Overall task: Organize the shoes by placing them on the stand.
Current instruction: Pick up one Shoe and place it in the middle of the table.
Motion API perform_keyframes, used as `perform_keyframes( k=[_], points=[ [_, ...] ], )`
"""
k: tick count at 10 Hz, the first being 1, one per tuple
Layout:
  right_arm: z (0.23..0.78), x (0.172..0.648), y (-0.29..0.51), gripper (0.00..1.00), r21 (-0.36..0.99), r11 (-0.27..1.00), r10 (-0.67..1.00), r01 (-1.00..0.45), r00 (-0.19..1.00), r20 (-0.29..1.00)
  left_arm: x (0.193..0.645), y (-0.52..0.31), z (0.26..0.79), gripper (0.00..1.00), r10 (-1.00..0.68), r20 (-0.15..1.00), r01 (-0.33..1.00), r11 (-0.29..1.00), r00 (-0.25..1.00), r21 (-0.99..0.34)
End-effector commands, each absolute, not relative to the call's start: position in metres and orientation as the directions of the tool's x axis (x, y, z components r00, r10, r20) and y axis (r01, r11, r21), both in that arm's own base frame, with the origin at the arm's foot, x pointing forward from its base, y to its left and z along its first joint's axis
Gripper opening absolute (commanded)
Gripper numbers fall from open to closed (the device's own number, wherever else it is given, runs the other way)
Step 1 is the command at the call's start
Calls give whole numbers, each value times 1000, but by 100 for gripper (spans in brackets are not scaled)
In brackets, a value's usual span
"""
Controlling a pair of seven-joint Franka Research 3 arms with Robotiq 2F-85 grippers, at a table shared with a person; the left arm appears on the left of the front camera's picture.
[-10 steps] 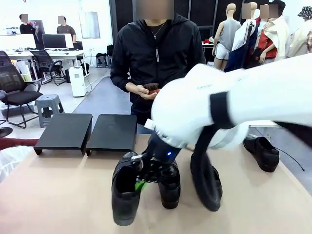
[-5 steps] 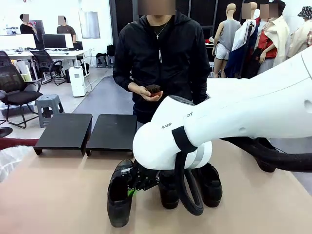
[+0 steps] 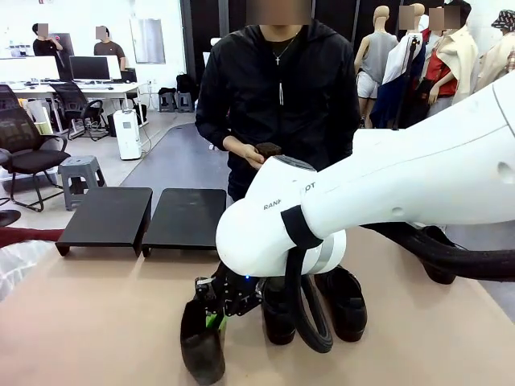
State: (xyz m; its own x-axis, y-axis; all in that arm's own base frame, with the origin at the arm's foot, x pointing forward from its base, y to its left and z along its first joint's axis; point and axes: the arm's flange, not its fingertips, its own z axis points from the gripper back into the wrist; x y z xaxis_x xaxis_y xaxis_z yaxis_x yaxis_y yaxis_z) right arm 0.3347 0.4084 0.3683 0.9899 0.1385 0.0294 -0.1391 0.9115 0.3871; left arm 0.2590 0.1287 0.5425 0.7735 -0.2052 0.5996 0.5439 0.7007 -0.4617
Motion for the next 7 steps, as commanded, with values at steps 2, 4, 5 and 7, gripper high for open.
perform_keyframes(
  k=[2, 4, 5, 7],
  points=[
    [377, 337, 409, 100, 409, 902, 152, -139, 988, 2, 259, 130, 543, 100, -206, 618, 563, 684, 759, -463],
    [380, 336, 409, 100, 409, 900, 161, -148, 987, 4, 259, 130, 543, 100, -206, 618, 563, 684, 759, -463],
    [382, 335, 408, 100, 416, 897, 167, -151, 986, -3, 259, 130, 543, 100, -206, 618, 563, 684, 759, -463],
    [398, 325, 404, 100, 422, 887, 197, -186, 980, 18, 259, 130, 543, 100, -206, 618, 563, 684, 759, -463]
  ],
)
